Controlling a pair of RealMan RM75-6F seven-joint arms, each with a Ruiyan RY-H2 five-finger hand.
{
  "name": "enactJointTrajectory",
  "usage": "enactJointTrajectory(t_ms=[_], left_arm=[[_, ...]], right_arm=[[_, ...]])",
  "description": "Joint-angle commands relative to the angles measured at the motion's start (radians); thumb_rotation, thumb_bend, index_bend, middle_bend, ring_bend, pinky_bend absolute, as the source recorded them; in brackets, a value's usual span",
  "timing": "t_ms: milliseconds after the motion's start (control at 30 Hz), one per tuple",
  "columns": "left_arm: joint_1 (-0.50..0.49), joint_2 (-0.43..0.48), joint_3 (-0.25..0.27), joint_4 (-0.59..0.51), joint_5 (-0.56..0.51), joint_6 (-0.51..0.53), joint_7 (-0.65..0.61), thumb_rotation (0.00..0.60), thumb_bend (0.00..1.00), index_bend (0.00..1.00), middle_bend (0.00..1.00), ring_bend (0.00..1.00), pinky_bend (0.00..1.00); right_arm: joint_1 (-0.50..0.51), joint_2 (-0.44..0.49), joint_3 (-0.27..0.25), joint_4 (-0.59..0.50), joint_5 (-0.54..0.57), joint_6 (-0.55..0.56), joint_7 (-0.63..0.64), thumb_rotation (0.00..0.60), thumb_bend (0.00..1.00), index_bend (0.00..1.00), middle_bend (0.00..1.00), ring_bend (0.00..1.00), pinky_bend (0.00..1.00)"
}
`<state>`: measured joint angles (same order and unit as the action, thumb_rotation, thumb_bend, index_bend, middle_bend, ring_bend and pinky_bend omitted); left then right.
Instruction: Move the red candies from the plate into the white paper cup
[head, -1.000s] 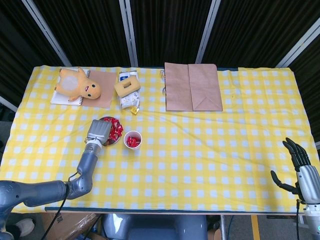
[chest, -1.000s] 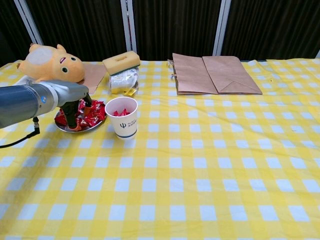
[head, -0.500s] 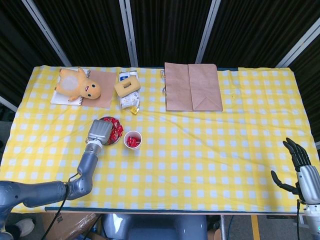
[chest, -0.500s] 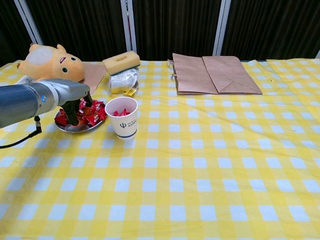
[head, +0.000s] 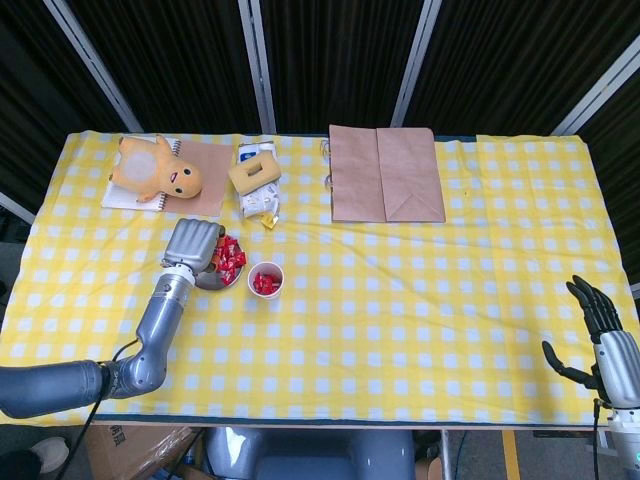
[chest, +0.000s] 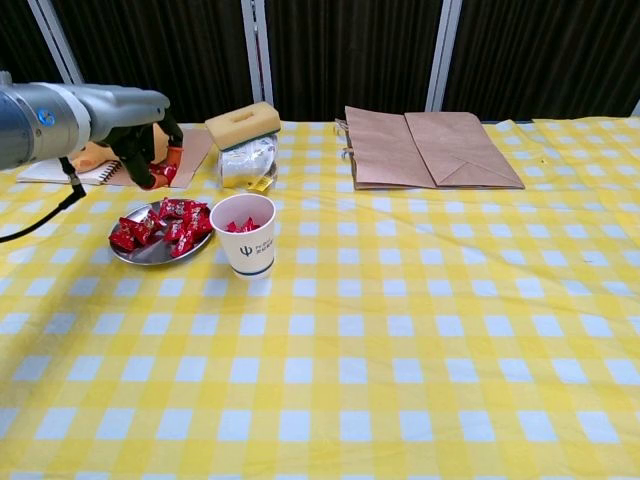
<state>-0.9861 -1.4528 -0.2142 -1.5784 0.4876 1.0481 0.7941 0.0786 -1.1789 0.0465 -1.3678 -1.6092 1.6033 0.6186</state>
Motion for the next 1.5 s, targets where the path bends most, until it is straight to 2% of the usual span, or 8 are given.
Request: enactJointTrajectory(t_ms=[33, 167, 367, 633, 1000, 1233, 1500], left_arm=[[0.005, 0.029, -0.021, -0.066, 0.052, 0.03, -0.032, 0.6, 0.44, 0.51, 0.96, 1.0, 1.0], [-0.002, 0.021, -0.013, -0.113, 0.095, 0.043, -0.034, 0.6, 0.44, 0.51, 0.96, 1.0, 1.0], [-0.022, -0.017, 0.003, -0.137, 0.101, 0.057, -0.003, 0.6, 0.44, 0.51, 0.96, 1.0, 1.0], [-0.047, -0.061, 0.019, -0.124, 0.065, 0.062, 0.037, 0.6, 0.42, 0.51, 0.96, 1.0, 1.0], [-0.067, -0.106, 0.025, -0.1, 0.036, 0.057, 0.05, 0.6, 0.34, 0.47, 0.95, 1.0, 1.0], [-0.057, -0.095, 0.019, -0.105, 0.056, 0.07, 0.023, 0.6, 0.33, 0.42, 0.95, 1.0, 1.0], [-0.021, -0.032, 0.023, -0.113, 0.073, 0.089, -0.013, 0.6, 0.32, 0.41, 0.95, 1.0, 1.0]], right_arm=[[0.0, -0.001, 0.0, 0.001, 0.0, 0.001, -0.002, 0.6, 0.42, 0.0, 0.0, 0.0, 0.0], [-0.001, 0.0, 0.001, 0.0, -0.001, 0.003, -0.002, 0.6, 0.42, 0.0, 0.0, 0.0, 0.0], [-0.002, 0.001, 0.001, -0.001, -0.002, 0.005, 0.0, 0.6, 0.42, 0.0, 0.0, 0.0, 0.0], [-0.001, 0.003, 0.0, 0.0, -0.004, 0.006, 0.01, 0.6, 0.42, 0.0, 0.0, 0.0, 0.0], [-0.001, 0.003, 0.0, 0.0, -0.006, 0.008, 0.01, 0.6, 0.42, 0.0, 0.0, 0.0, 0.0], [-0.001, 0.002, 0.0, 0.001, -0.006, 0.008, 0.011, 0.6, 0.42, 0.0, 0.0, 0.0, 0.0], [-0.002, 0.003, -0.001, 0.001, -0.006, 0.009, 0.01, 0.6, 0.42, 0.0, 0.0, 0.0, 0.0]])
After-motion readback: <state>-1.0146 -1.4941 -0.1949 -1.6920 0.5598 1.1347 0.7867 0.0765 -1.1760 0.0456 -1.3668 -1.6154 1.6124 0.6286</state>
